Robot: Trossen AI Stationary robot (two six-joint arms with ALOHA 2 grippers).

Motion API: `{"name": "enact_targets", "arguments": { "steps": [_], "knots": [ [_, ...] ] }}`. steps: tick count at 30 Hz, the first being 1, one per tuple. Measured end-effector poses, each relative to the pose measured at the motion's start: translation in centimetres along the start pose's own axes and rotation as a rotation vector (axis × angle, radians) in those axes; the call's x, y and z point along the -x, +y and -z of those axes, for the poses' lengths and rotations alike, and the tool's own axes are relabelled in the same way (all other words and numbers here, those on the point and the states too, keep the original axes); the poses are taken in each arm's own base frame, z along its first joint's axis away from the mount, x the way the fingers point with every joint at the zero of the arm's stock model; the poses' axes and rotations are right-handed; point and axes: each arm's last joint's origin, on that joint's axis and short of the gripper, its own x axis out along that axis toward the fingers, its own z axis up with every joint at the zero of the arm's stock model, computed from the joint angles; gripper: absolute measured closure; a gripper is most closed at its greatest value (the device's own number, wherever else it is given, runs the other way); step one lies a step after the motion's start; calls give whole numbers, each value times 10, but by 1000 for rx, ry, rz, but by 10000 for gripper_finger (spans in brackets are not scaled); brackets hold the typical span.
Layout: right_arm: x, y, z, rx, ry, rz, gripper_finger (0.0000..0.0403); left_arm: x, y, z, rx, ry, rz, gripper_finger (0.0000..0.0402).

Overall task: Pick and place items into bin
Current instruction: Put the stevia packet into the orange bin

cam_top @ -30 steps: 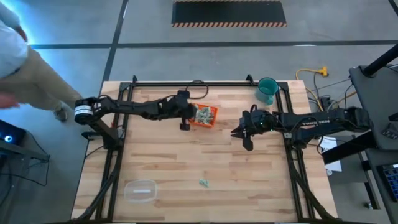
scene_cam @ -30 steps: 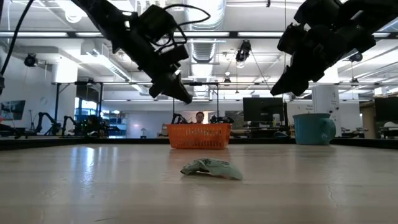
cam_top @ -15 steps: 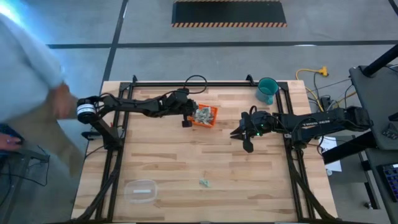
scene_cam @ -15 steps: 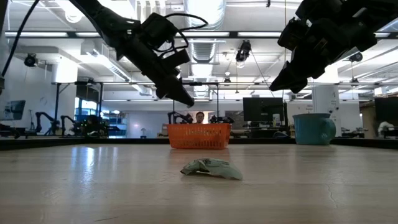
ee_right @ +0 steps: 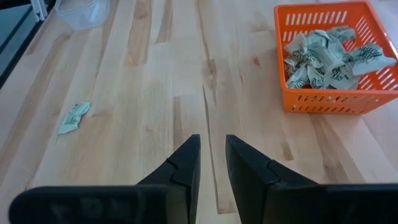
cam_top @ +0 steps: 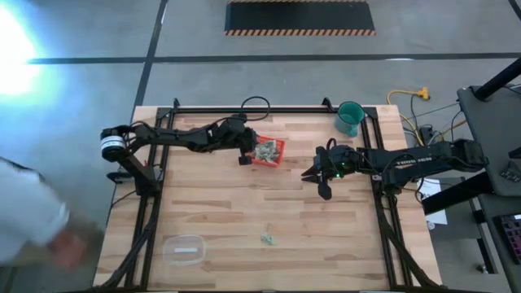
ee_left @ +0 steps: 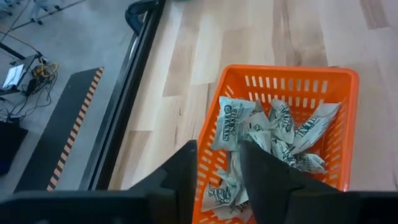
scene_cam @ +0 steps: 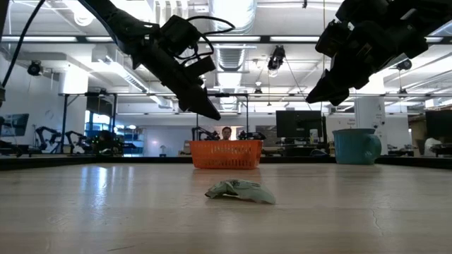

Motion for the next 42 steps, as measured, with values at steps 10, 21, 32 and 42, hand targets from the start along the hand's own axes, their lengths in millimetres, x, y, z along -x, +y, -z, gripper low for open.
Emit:
{"name": "enact_targets", "arguments": {
  "steps": [10,21,32,42],
  "knots": [
    [0,1,-1,15,-16,-6,335,9,-13,-5,-28,15,50,267],
    [-2,13,-2,114,-99,-68,335,34,-57,-6,-87,134,224,267],
    [-33,33,12,240,-151,-264,335,63,-83,1,-112,28,277,267],
    [-86,38,3,226,-84,-288,300,118,-72,28,7,-98,251,267]
  ]
}}
